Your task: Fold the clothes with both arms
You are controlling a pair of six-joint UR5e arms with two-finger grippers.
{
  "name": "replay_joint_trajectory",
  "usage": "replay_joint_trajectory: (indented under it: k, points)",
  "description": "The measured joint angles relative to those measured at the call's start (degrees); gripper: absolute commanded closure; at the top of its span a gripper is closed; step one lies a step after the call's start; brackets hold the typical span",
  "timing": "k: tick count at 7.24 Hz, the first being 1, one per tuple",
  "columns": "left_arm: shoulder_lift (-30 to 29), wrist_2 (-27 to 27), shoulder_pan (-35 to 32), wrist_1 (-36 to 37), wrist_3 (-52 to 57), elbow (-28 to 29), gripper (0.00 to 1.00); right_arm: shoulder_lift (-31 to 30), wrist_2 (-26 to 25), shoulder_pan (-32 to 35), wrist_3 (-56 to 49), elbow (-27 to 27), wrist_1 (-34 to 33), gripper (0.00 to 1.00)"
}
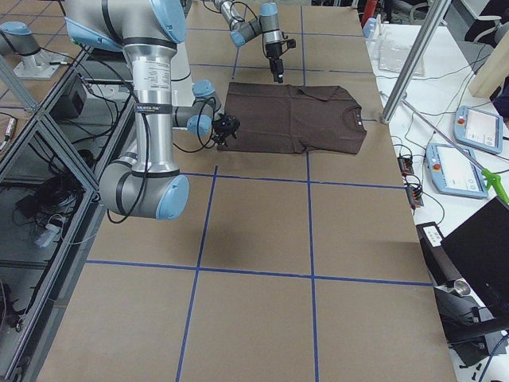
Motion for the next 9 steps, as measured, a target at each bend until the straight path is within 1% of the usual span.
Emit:
replay_joint_trajectory:
  k: [2, 3, 5, 7, 8, 9]
  points:
    - [0.0, 0.0, 0.1, 0.1, -0.8, -0.6, 0.12, 2.3, -1.5, -3.1, 0.1, 0.1, -5.7, 0.22]
    - [0.0, 0.0, 0.2, 0.4, -1.0, -1.0, 0.12, 3.4, -1.8, -4.3, 0.0, 0.0, -7.5, 0.23]
    - [0.2, 0.0, 0.2, 0.9, -1.1, -1.5, 0.12, 3.7, -1.7, -4.8, -0.3, -0.1, -8.6, 0.26]
    - [1.0, 0.0, 0.5, 1.0, -1.2, -1.6, 0.12, 3.7, -1.6, -3.9, -1.0, -0.7, -8.8, 0.27]
    - [1.2, 0.0, 0.5, 1.0, -1.2, -1.6, 0.12, 3.8, -1.6, -3.3, -1.4, -1.1, -8.8, 0.38]
    - [1.2, 0.0, 0.5, 1.0, -1.1, -1.6, 0.12, 3.8, -1.5, -3.0, -1.8, -1.5, -8.8, 0.54]
